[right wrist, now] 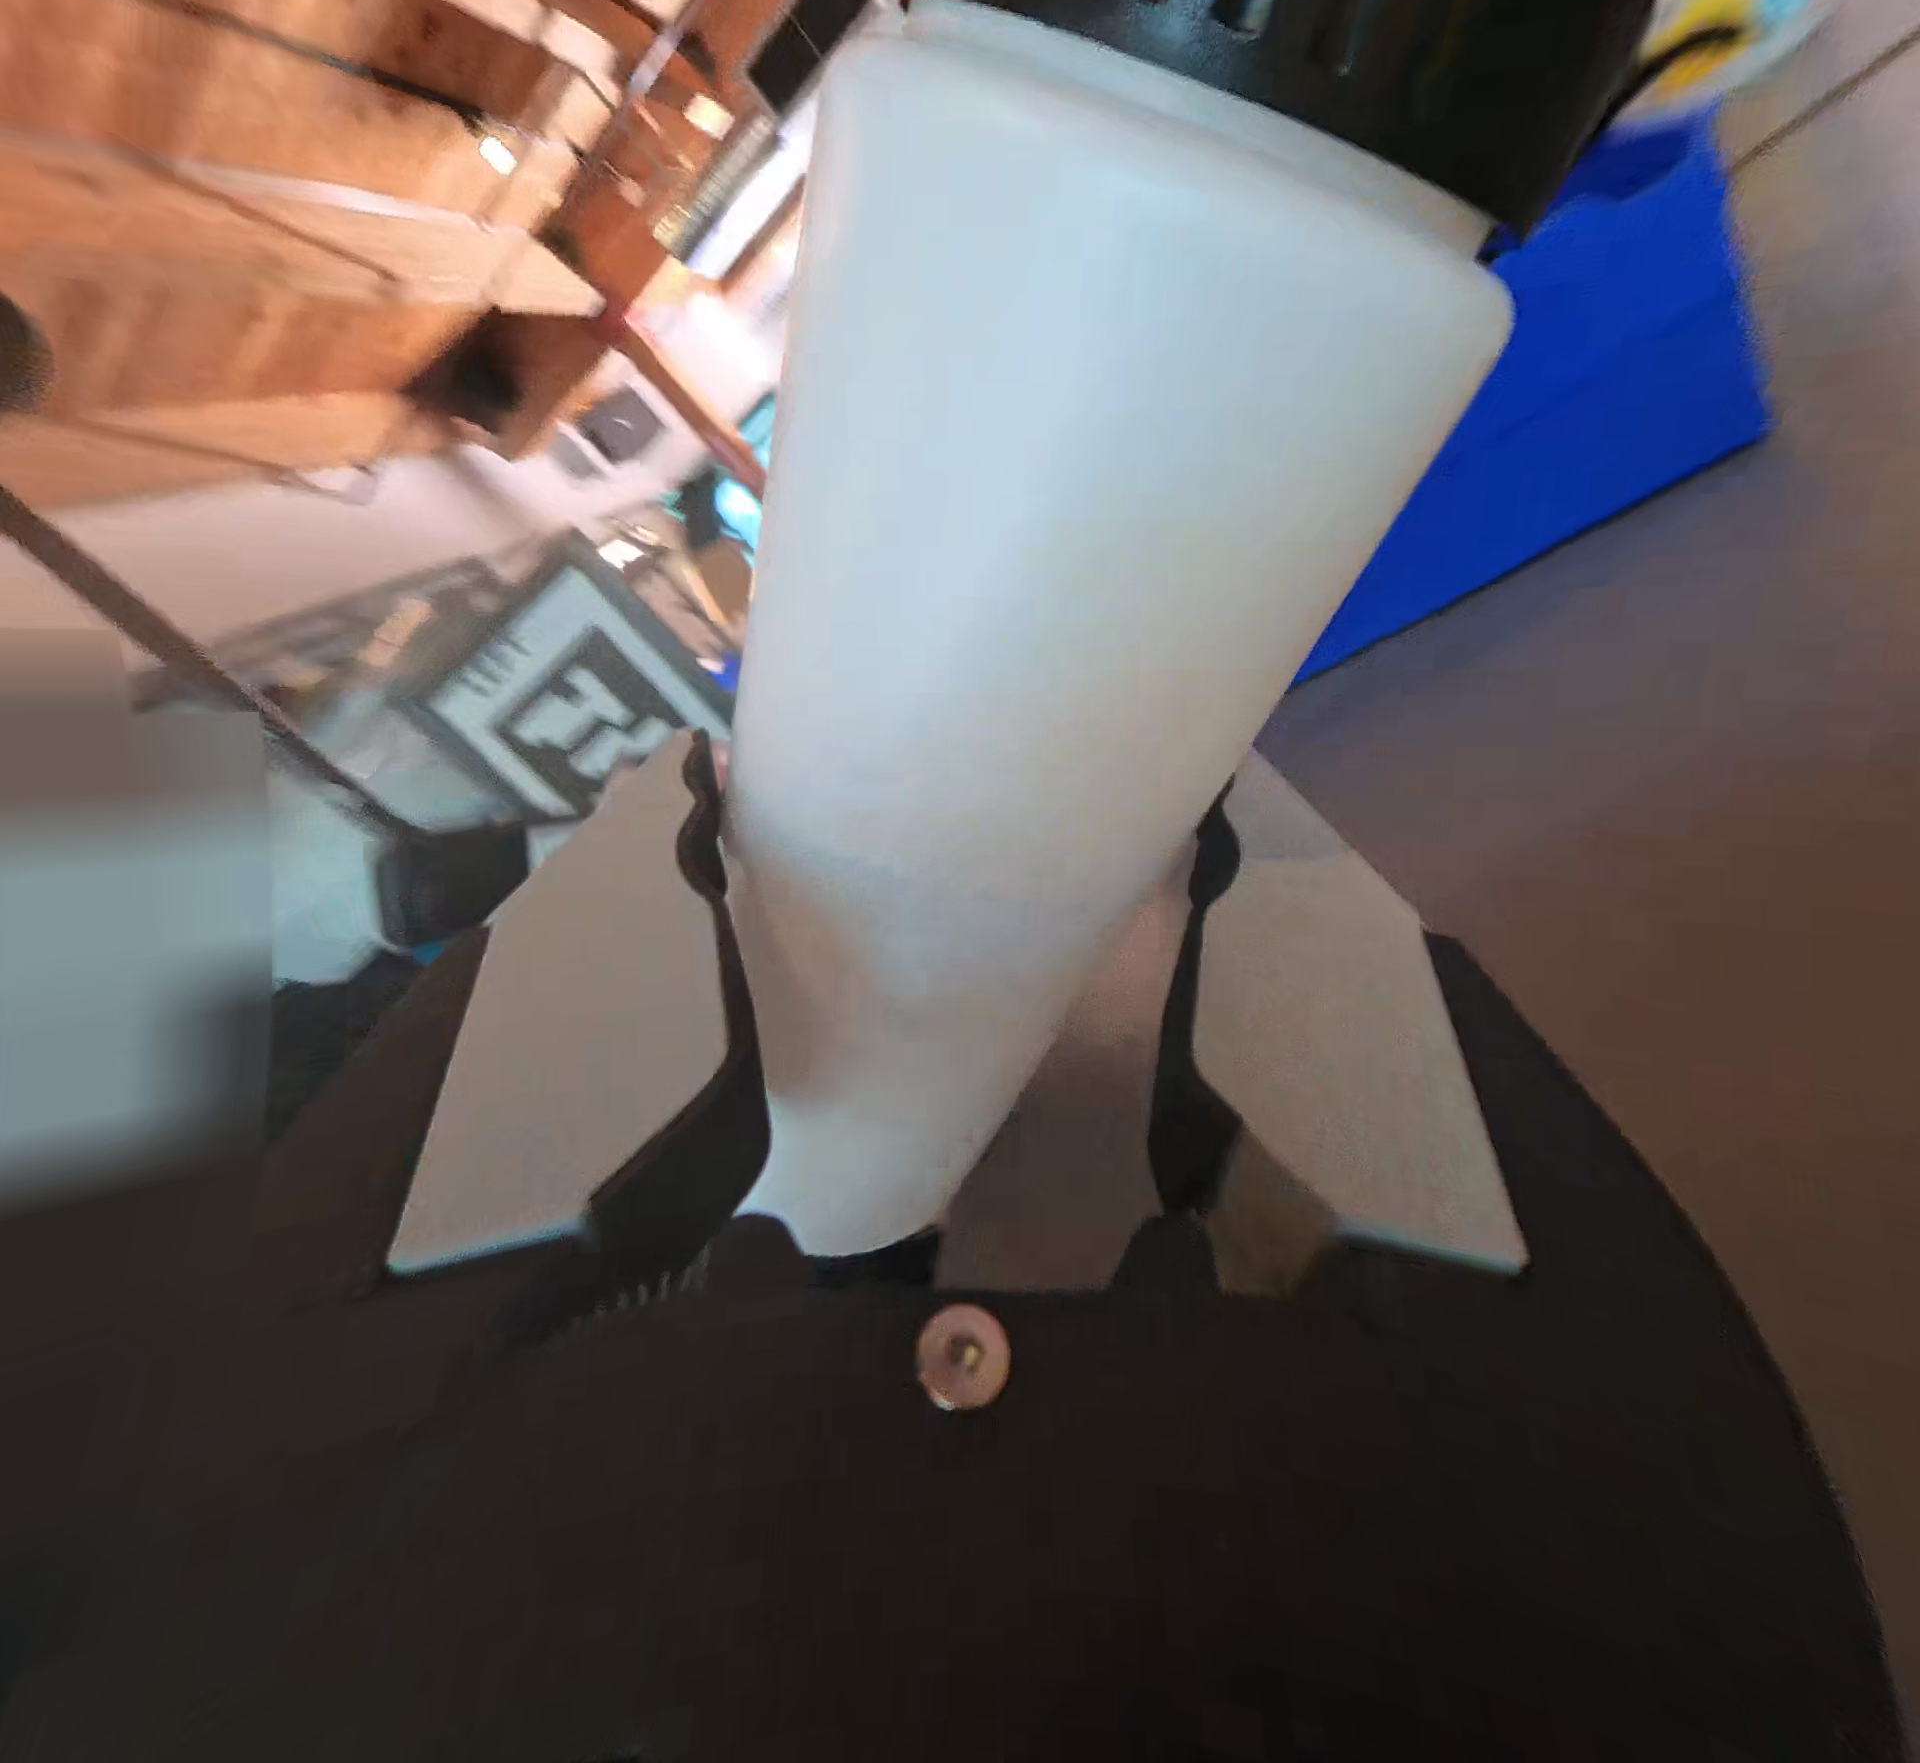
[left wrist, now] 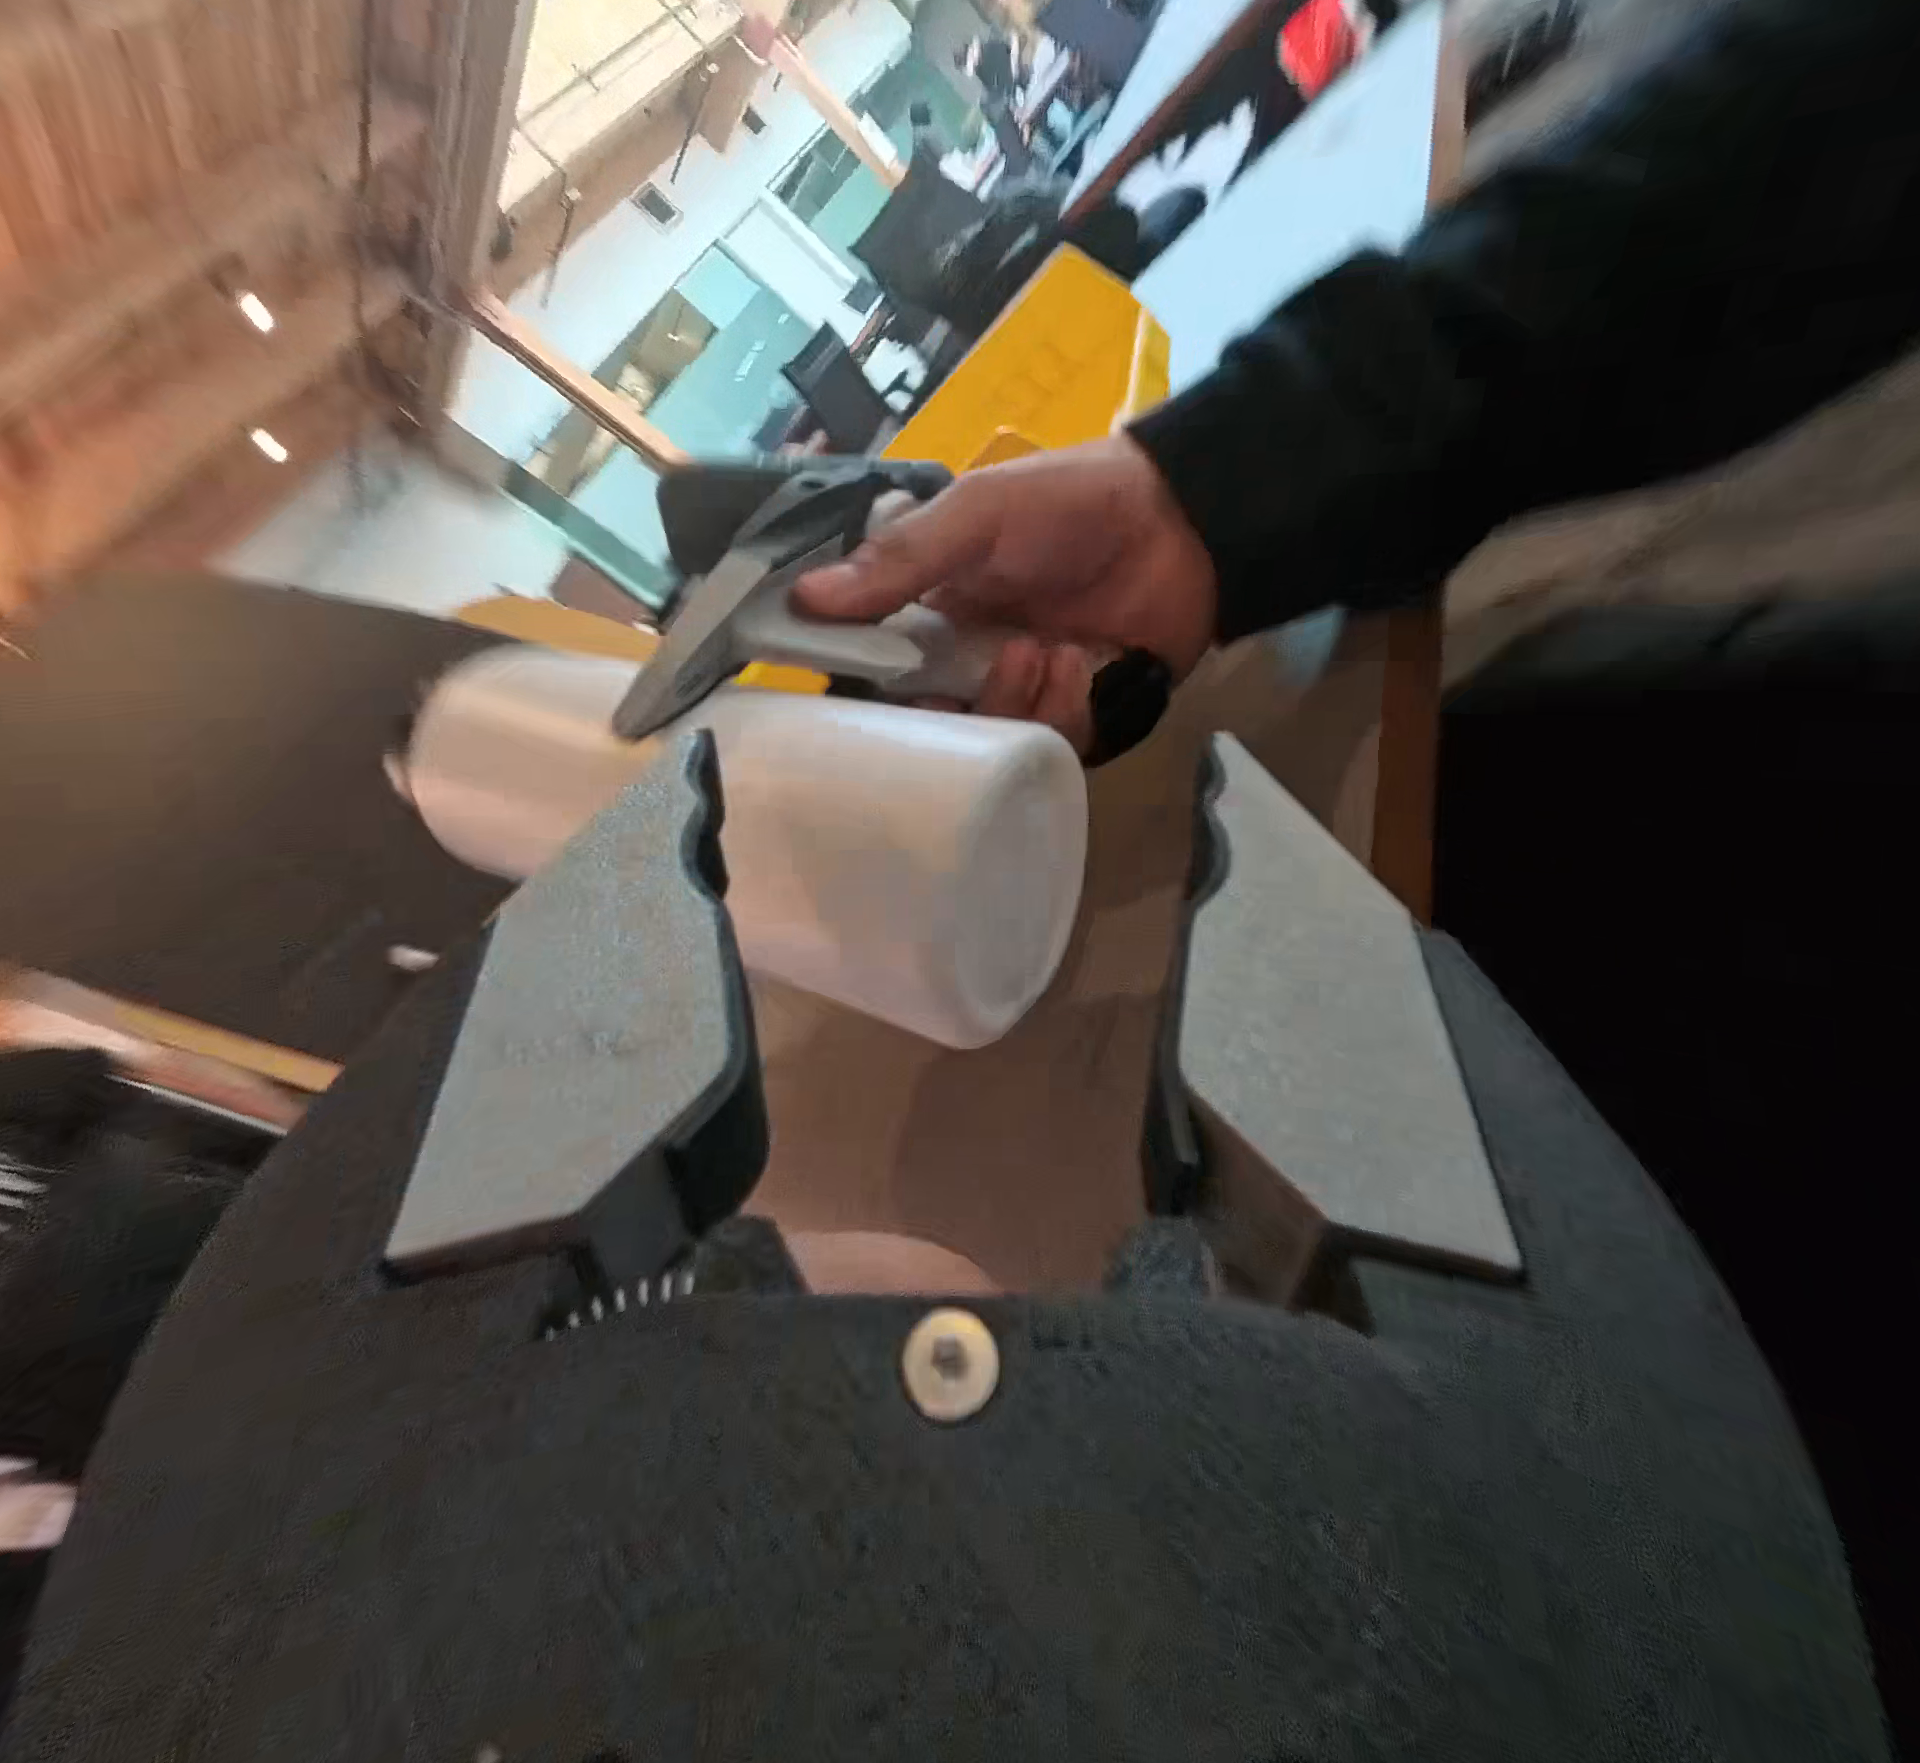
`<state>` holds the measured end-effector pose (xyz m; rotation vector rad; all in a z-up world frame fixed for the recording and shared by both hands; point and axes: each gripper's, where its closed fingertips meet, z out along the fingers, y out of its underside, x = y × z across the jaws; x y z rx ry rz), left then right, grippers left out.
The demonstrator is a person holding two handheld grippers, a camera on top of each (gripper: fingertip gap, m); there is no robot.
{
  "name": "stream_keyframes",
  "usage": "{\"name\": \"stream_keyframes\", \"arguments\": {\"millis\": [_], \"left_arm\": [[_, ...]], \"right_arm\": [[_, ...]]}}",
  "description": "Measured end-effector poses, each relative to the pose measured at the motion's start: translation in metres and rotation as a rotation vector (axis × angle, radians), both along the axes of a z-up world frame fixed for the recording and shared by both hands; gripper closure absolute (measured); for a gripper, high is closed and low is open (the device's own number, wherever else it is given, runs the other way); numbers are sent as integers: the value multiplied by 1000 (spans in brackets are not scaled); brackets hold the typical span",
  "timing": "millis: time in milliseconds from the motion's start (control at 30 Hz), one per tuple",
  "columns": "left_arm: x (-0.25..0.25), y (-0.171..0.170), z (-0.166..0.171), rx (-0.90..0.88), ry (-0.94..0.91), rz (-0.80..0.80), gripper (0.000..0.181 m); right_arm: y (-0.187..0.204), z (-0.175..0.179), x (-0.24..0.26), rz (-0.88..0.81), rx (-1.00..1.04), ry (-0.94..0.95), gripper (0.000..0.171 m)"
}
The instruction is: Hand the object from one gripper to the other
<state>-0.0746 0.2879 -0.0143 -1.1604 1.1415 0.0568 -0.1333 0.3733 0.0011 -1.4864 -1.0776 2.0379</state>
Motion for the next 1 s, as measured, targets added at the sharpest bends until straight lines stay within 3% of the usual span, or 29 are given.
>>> {"name": "stream_keyframes", "arguments": {"millis": [167,367,433,467,600,733,833,933,1000], "left_arm": [[-41,24,37,-454,-499,-20,85],[-28,33,42,-772,-680,-214,69],[-20,34,42,-836,-699,-271,81],[-19,39,40,-792,-670,-250,88],[-10,45,38,-585,-412,-116,90],[-12,44,55,-128,4,95,89],[-12,32,78,306,314,173,89],[-3,14,67,548,530,129,89],[2,7,42,612,665,85,89]], "right_arm": [[-23,1,8,-40,485,-57,82],[-70,-18,6,120,763,-144,83],[-77,-29,4,139,823,-182,83],[-76,-32,1,121,844,-202,84],[-65,-36,-6,54,847,-235,90],[-52,-38,2,34,783,-268,76],[-49,-29,16,121,556,-233,73],[-47,4,35,222,250,-71,68],[-42,21,42,273,59,-3,68]]}}
